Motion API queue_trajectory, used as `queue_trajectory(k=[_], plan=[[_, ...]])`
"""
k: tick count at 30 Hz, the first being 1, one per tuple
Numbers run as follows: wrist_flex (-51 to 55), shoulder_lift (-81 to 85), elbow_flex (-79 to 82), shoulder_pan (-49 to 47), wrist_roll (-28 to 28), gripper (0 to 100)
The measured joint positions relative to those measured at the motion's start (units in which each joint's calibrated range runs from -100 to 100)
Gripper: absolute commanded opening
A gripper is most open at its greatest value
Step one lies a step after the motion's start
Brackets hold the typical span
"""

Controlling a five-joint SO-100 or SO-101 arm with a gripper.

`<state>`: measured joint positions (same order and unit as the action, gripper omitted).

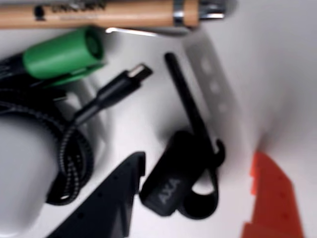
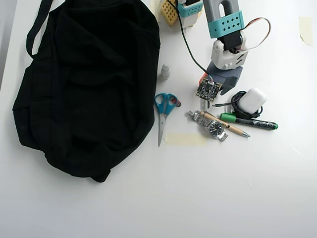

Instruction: Put the black bike light into the black bag

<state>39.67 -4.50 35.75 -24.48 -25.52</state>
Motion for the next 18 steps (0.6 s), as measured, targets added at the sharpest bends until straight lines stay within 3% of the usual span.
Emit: queue_trajectory(k=[9, 18], plan=[[-0.60, -0.67, -0.17, 0.22, -0.24, 2], [-0.68, -0.83, -0.34, 0.15, -0.29, 2]])
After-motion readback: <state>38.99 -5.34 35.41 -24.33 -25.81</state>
